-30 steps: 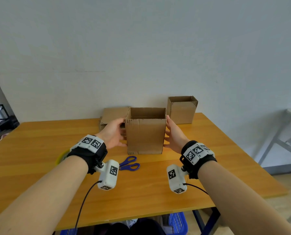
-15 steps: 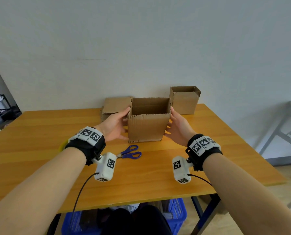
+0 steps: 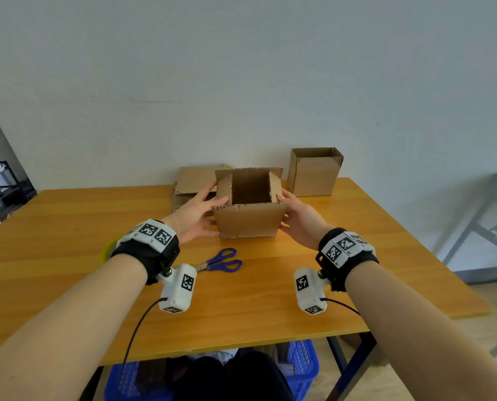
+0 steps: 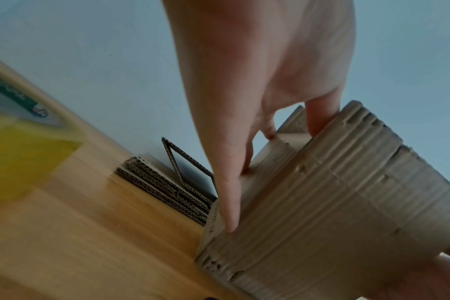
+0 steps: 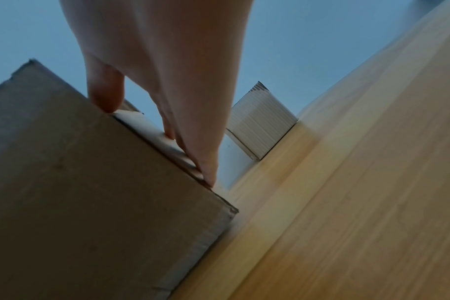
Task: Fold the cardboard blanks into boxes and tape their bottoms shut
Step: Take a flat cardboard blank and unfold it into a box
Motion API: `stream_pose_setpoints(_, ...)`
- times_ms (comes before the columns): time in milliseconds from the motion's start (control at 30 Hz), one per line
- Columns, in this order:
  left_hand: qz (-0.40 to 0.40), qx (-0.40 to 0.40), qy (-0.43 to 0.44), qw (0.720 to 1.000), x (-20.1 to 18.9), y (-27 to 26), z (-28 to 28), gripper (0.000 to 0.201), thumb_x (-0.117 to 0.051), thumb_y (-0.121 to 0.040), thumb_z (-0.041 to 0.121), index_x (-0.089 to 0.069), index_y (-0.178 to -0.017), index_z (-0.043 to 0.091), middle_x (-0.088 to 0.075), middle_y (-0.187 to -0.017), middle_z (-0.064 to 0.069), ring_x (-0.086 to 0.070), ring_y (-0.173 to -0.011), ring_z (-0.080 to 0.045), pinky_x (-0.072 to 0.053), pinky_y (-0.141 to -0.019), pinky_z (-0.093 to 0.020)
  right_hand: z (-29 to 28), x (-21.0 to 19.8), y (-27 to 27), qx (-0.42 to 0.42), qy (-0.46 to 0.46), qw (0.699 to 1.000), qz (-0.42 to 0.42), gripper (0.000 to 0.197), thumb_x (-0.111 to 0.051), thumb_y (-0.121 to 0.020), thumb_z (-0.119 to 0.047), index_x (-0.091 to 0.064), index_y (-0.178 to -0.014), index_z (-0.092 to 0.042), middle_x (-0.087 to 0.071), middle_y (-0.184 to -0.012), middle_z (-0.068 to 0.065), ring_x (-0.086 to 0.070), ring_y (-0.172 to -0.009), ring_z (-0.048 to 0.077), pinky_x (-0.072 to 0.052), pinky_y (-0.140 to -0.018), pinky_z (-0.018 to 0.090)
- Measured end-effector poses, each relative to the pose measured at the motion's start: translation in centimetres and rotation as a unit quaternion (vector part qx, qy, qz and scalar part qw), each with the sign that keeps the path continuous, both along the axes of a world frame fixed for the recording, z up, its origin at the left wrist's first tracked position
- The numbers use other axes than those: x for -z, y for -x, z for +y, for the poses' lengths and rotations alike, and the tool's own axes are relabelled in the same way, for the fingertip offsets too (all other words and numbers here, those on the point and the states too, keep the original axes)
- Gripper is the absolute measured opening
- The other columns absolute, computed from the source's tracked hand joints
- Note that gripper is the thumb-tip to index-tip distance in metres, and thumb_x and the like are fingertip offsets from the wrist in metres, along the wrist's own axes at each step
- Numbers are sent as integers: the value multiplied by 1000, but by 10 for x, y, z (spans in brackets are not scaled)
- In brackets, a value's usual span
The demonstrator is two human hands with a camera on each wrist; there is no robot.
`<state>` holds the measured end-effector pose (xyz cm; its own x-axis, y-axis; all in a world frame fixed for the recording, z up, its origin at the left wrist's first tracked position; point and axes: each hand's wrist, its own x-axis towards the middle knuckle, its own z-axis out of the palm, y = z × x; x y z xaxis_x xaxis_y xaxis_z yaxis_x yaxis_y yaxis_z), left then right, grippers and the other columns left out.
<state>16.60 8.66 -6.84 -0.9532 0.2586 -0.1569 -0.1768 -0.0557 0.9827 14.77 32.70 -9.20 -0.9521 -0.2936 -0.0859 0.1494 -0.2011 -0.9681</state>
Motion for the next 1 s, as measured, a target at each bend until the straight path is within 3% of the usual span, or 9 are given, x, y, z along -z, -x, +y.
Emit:
stream_pose_setpoints(100, 13, -19, 15, 1000, 0, 0, -1, 69, -59, -91, 14, -25, -144, 43, -42, -144, -4, -58, -111, -35, -47, -92, -56, 0, -1, 3, 3, -7, 1000, 8, 56, -48, -98, -25, -25, -150, -25, -47, -139, 4, -44, -128, 24, -33, -111, 40)
stream_pose_setpoints(200, 29, -39, 29, 998, -3, -1, -2, 66, -56, -92, 7, -27, -142, 39, -47, -138, -7, -60, -106, -32, -49, -89, -56, -2, -5, 3, 2, -14, 1000, 15, 56, -49, -98, -21, -28, -149, -26, -48, -137, 6, -47, -126, 26, -34, -111, 43)
stream_pose_setpoints(400, 47, -72, 64, 994, -5, -1, -1, 68, -54, -94, 11, -21, -143, 44, -34, -146, -10, -52, -118, -34, -48, -91, -58, -6, -11, 2, -17, -47, 997, 51, 57, -46, -99, -19, -27, -141, -53, -31, -150, 7, -37, -134, 34, -29, -111, 54)
stream_pose_setpoints(500, 53, -74, 74, 993, -6, -2, -3, 66, -53, -95, 14, -21, -142, 47, -37, -146, -10, -56, -115, -33, -50, -90, -56, -5, -13, 1, -41, -42, 997, 58, 61, -56, -93, -37, -24, -141, -56, -17, -158, 6, -24, -141, 37, -20, -114, 58)
stream_pose_setpoints(600, 53, -77, 81, 992, -7, -2, -6, 65, -52, -96, 17, -19, -142, 49, -34, -149, -9, -57, -114, -34, -52, -87, -55, -2, -15, -5, -112, -38, 991, 58, 99, -74, -62, -65, -15, -142, -57, -12, -160, 0, -17, -144, 35, -15, -115, 59)
stream_pose_setpoints(700, 53, -73, 92, 992, -8, -3, -10, 63, -51, -96, 18, -21, -142, 49, -31, -151, -11, -56, -114, -37, -52, -86, -56, -3, -16, -7, -144, -71, 985, 69, 112, -84, -61, -45, -8, -142, -58, -9, -159, 3, -15, -145, 31, -10, -116, 58)
stream_pose_setpoints(767, 51, -65, 97, 992, -8, -3, -12, 62, -52, -96, 19, -22, -140, 50, -31, -150, -13, -55, -115, -40, -52, -85, -57, -7, -17, -7, -117, -96, 986, 67, 102, -77, -69, -29, -12, -141, -58, -10, -158, 6, -16, -144, 31, -12, -115, 60)
stream_pose_setpoints(867, 46, -66, 88, 993, -9, -3, -11, 58, -49, -97, 23, -22, -142, 49, -22, -155, -11, -44, -126, -43, -52, -86, -58, -10, -19, -6, -88, -88, 990, 63, 86, -77, -72, -28, -24, -132, -59, -27, -153, 9, -30, -138, 32, -18, -112, 62)
stream_pose_setpoints(1000, 36, -56, 75, 995, -13, -8, -8, 72, -52, -85, 62, -17, -145, 44, -11, -158, -1, -30, -135, -45, -50, -88, -55, -11, -21, -5, -74, -79, 992, 63, 77, -72, -75, -24, -25, -130, -51, -39, -145, 9, -40, -130, 32, -25, -110, 60)
